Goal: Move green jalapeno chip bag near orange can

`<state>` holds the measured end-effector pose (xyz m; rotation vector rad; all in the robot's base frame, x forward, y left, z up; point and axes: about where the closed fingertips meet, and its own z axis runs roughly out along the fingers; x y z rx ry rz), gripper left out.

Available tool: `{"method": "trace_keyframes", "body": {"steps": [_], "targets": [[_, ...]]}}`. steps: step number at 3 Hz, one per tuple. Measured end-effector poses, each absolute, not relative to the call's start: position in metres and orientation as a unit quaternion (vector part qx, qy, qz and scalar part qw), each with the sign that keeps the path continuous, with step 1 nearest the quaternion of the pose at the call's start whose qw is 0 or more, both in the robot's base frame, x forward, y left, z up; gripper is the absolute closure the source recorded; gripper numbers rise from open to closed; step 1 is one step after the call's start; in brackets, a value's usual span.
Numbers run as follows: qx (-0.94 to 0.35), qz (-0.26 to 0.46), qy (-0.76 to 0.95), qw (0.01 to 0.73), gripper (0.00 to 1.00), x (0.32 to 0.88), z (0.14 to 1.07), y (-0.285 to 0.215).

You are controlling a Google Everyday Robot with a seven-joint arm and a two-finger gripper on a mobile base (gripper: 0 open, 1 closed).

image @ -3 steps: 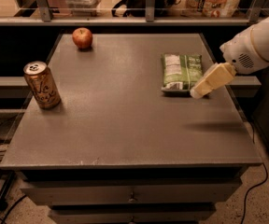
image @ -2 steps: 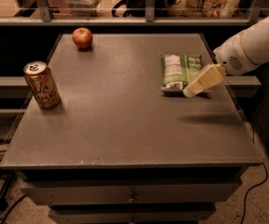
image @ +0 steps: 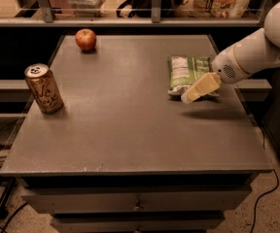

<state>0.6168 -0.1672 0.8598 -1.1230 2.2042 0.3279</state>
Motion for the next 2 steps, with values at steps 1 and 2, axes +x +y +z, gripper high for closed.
{"method": "trace_keyframes", "body": {"steps": [1,2], "targets": [[-0.426,0.131,0.839,0.311,0.18,0.622,0.8478,-0.161],[-0.427,0.133,0.84,0.308,0.41,0.6237,0.8421,-0.158]]}}
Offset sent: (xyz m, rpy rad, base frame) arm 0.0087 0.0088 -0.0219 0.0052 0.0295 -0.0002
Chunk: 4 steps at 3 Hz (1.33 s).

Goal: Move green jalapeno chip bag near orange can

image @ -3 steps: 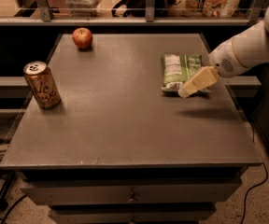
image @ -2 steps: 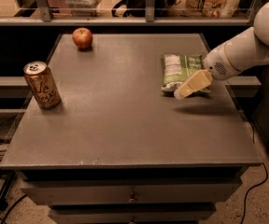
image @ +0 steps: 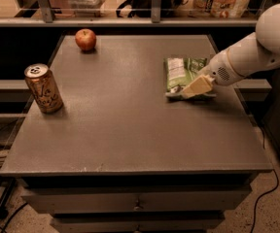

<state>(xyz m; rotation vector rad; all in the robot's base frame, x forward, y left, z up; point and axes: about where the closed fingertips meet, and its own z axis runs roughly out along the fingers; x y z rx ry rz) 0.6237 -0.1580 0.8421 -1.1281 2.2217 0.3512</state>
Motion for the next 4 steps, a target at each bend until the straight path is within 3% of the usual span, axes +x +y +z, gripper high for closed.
{"method": "trace_keyframes", "body": {"steps": [2,3,4], "targets": [[-0.47,0.086,0.825,0.302,0.88,0.614,0.868,-0.143],[-0.511,0.057,0.797,0.316,1.0,0.608,0.903,-0.125],[-0.56,0.039,0.754,0.342,1.0,0.602,0.943,-0.096]]}}
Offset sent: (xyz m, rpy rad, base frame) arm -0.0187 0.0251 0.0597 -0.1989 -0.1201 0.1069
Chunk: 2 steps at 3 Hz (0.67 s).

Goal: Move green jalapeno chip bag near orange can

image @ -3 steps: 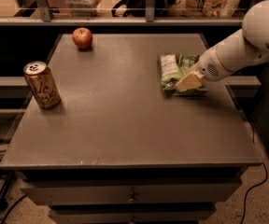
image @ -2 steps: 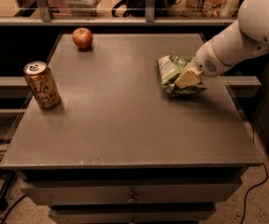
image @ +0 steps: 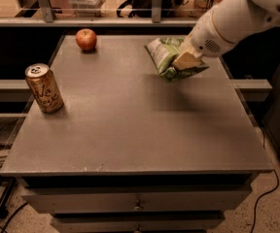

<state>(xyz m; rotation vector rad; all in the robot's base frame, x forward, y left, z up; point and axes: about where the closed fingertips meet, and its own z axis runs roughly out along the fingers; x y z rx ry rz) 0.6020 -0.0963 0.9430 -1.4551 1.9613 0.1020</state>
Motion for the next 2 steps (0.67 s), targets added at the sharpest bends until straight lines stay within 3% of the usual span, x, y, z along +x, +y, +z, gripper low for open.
{"method": "trace_keyframes", "body": {"steps": [1,2], "targets": [[-0.614,0.045,0.704,0.354,1.0,0.5937,0.9668,-0.0562],[-0.614,0.045,0.704,0.354,1.0,0.5937,0.9668,-0.0561]]}}
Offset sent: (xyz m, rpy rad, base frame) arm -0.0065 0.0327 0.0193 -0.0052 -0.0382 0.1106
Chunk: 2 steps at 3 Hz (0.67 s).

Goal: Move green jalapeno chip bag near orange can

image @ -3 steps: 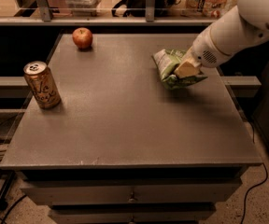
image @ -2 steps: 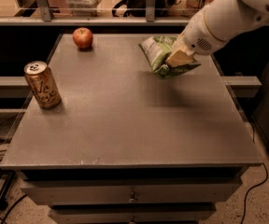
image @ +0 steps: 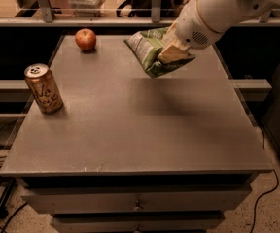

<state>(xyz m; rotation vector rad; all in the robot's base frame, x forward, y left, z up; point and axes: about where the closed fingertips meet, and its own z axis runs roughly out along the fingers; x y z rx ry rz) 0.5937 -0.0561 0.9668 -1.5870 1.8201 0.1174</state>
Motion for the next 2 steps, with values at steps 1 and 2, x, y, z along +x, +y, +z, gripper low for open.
{"method": "trace_keyframes", "body": {"steps": [1,2], "targets": [[-0.644,0.077,0.679,0.342,1.0,0.579,0.956,-0.022],[-0.68,0.109,0.65,0.322,1.0,0.562,0.937,0.023]]}}
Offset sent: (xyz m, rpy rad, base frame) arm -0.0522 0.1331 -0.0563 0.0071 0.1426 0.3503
